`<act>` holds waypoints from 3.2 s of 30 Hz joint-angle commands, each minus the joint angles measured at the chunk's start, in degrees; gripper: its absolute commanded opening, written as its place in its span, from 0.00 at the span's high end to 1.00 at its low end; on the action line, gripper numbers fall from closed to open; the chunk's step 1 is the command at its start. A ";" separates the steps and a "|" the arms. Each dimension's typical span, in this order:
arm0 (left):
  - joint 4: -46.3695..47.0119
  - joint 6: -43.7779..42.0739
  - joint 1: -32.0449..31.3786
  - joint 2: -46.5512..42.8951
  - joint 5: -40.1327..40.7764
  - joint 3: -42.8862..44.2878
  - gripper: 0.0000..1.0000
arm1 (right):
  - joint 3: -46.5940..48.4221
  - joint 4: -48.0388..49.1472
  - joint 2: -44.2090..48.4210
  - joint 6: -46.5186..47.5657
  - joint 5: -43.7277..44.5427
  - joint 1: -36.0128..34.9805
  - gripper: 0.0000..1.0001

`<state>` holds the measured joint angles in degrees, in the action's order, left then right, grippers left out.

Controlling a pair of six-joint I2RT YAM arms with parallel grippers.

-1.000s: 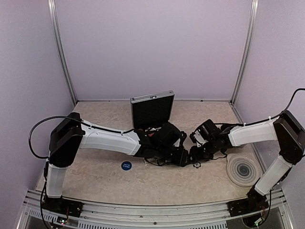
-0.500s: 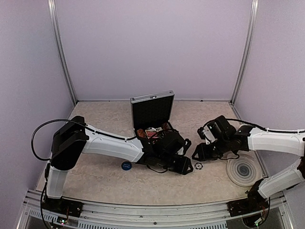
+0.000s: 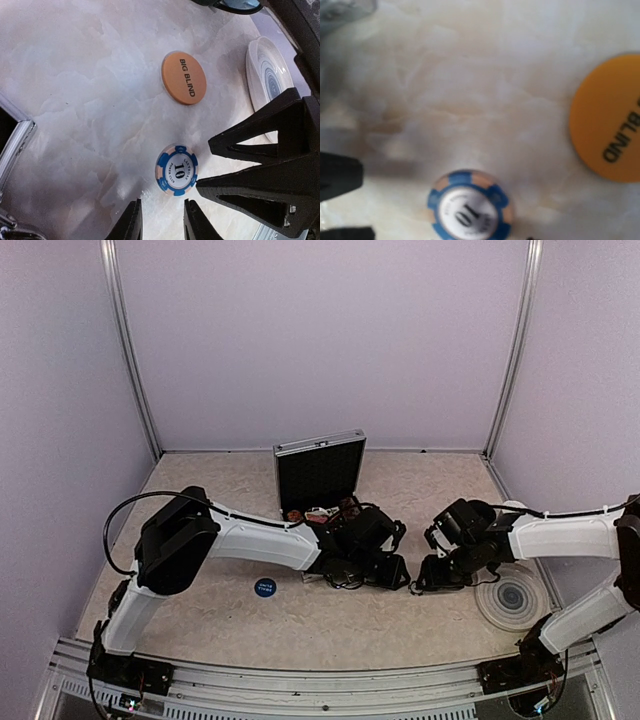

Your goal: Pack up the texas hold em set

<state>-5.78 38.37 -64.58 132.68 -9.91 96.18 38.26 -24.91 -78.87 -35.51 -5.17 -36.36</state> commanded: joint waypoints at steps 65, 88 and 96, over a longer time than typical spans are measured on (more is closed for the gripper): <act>6.69 5.08 0.93 6.40 -8.90 -4.78 0.76 | -17.43 18.09 7.45 -11.51 -13.77 6.11 0.66; 6.48 5.56 1.11 6.34 -9.41 -7.73 0.73 | -16.53 15.59 10.78 -11.51 -8.06 6.06 0.64; 7.28 6.00 0.99 6.45 -9.86 -8.62 0.73 | -16.55 22.72 4.52 -12.29 -13.45 6.12 0.65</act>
<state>11.18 43.92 -63.51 136.81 -20.14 90.76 21.65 -3.25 -71.11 -47.48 -16.91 -30.68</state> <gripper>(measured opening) 0.270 0.354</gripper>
